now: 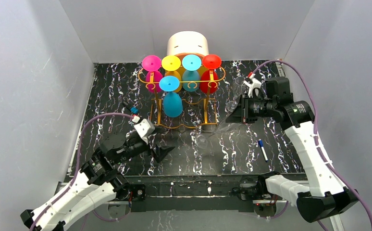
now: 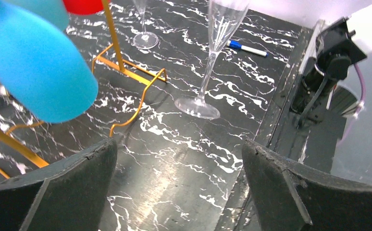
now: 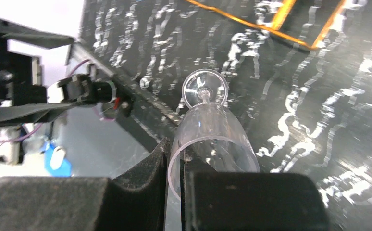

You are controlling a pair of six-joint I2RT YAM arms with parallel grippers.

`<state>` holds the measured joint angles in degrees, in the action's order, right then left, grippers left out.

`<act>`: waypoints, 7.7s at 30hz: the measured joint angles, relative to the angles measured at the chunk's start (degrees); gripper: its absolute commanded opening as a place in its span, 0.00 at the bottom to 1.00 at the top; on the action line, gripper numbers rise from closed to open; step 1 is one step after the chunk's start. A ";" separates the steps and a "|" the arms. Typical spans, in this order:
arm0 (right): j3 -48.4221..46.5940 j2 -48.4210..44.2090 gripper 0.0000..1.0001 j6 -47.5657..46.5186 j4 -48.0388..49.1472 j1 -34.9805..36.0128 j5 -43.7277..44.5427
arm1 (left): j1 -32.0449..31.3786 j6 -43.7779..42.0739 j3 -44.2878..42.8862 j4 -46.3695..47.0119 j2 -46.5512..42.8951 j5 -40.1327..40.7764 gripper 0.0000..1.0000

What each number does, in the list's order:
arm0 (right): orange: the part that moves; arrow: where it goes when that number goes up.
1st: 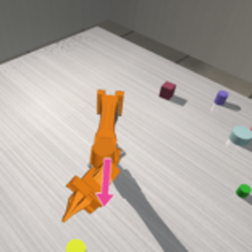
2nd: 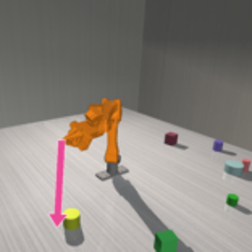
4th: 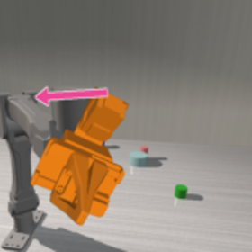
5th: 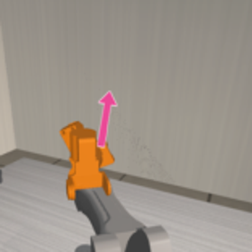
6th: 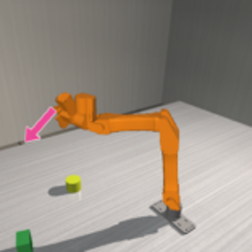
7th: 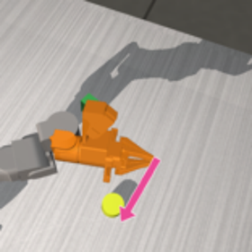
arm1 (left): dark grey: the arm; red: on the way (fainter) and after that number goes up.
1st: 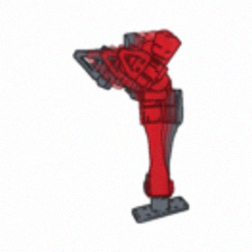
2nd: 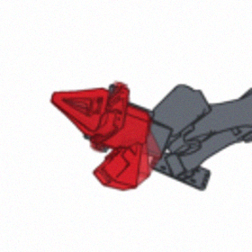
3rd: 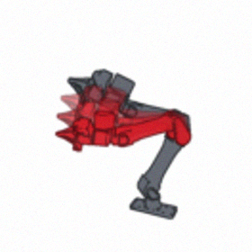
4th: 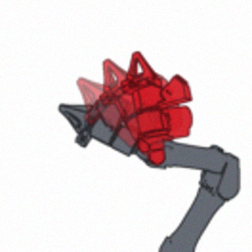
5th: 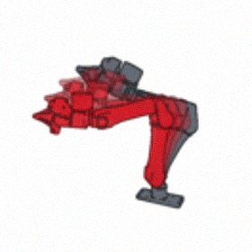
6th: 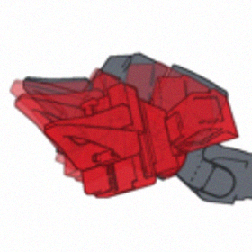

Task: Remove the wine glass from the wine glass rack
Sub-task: Place the wine glass at the center of the board, then pick up the wine glass from the wine rack.

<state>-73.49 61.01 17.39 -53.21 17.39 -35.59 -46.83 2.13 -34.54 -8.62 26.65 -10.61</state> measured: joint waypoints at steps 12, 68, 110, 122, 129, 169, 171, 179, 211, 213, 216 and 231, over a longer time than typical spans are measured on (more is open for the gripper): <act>-6.82 3.30 0.01 0.33 -7.72 0.04 27.56 | 0.09 9.53 -1.18 -4.59 0.79 9.99 0.98; -19.43 33.83 0.01 2.58 7.13 -14.38 40.76 | 0.11 2.54 -3.89 -12.96 -6.21 18.82 0.98; -32.54 44.59 0.26 -2.14 1.68 -14.27 38.40 | 0.11 2.05 -9.42 -13.73 -3.85 22.08 0.98; -37.05 45.22 0.27 -2.21 -0.39 -14.27 37.57 | 0.11 1.49 -10.10 -13.70 -2.43 22.12 0.98; -37.51 45.22 0.28 -2.16 -0.59 -14.27 36.83 | 0.11 1.51 -10.10 -13.70 -2.49 22.12 0.98; 10.36 -5.49 0.55 20.74 22.75 -13.60 11.30 | 0.11 8.83 -10.40 -18.08 1.20 39.06 0.98; 13.14 -6.73 0.55 22.25 24.04 -12.96 9.05 | 0.11 9.33 -10.38 -18.64 1.01 40.41 0.98; 17.35 -14.58 0.53 29.03 28.70 -7.30 8.26 | 0.11 16.06 -10.38 -21.24 0.52 51.21 0.98; -23.21 23.67 0.58 26.93 27.23 45.27 63.34 | 0.15 25.62 -12.76 -23.21 8.20 58.12 0.98; -24.87 25.18 0.56 26.97 27.04 45.27 64.35 | 0.15 25.88 -12.76 -23.21 7.67 57.99 0.98; -26.62 27.17 0.54 27.19 26.16 45.27 65.94 | 0.15 26.23 -12.79 -23.21 6.51 57.94 0.98; -28.17 28.63 0.53 27.36 24.59 45.27 70.71 | 0.15 26.25 -12.79 -23.21 4.17 57.61 0.98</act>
<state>-101.67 89.65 44.75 -28.62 62.65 35.11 -46.68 28.38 -47.33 -31.83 30.83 47.00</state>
